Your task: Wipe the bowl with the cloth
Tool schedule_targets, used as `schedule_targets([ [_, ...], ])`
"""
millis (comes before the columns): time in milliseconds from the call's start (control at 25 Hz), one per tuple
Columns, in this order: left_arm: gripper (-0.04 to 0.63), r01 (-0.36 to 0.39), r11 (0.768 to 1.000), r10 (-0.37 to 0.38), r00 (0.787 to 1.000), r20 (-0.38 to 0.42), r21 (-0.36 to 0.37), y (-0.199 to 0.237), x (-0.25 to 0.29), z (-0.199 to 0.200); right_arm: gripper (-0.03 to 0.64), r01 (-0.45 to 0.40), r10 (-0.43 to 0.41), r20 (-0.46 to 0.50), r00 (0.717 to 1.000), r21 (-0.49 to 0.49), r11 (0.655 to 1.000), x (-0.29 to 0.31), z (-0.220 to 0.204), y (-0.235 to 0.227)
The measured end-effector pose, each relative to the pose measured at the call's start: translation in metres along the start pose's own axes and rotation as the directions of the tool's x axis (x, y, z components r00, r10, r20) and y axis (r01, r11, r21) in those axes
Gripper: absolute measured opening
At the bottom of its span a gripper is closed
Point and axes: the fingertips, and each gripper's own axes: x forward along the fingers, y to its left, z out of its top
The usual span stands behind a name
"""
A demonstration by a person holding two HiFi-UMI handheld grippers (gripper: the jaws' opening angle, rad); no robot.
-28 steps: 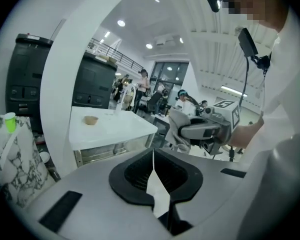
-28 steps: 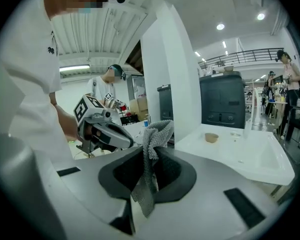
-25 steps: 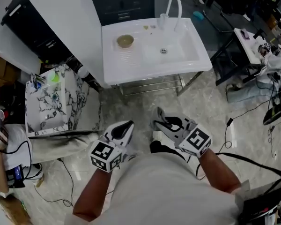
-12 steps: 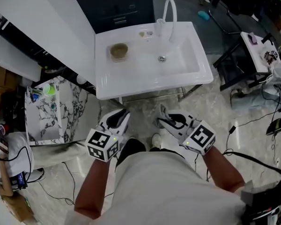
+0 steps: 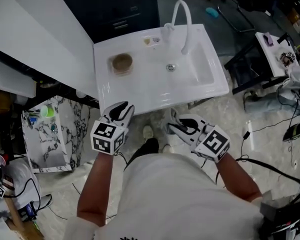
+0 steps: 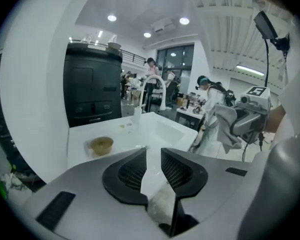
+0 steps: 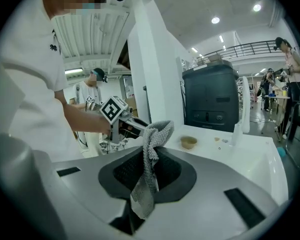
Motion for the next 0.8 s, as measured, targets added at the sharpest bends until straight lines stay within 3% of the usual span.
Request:
schedule_targets([
  [280,0.112,-0.009,0.995,0.018,0.996,-0.09,0.099,0.078,0.058,0.012,0.046,0.052,-0.052,-0.011,0.999,0.01,0.999,0.033,0.022,-0.046],
  [440,0.124,-0.004,0.981,0.036,0.985,-0.166,0.192,0.116,0.097,0.007,0.046,0.082,-0.081,-0.029,0.996,0.031,0.996,0.046,0.022,-0.066],
  [600,0.129,0.009,0.971,0.047,0.972,-0.23,0.238,0.144,0.13,-0.002,0.046,0.119,-0.116,-0.049,0.992,0.062,0.991,0.054,0.021,-0.084],
  [680,0.132,0.012,0.98,0.039,0.969,-0.244,0.201,0.153,0.142,-0.005,0.046,0.138,-0.134,-0.051,0.99,0.065,0.988,0.057,0.022,-0.091],
  [800,0.141,-0.032,0.997,0.047,0.968,-0.245,0.066,0.168,0.151,-0.009,0.046,0.151,-0.148,-0.044,0.988,0.074,0.986,0.059,0.022,-0.099],
])
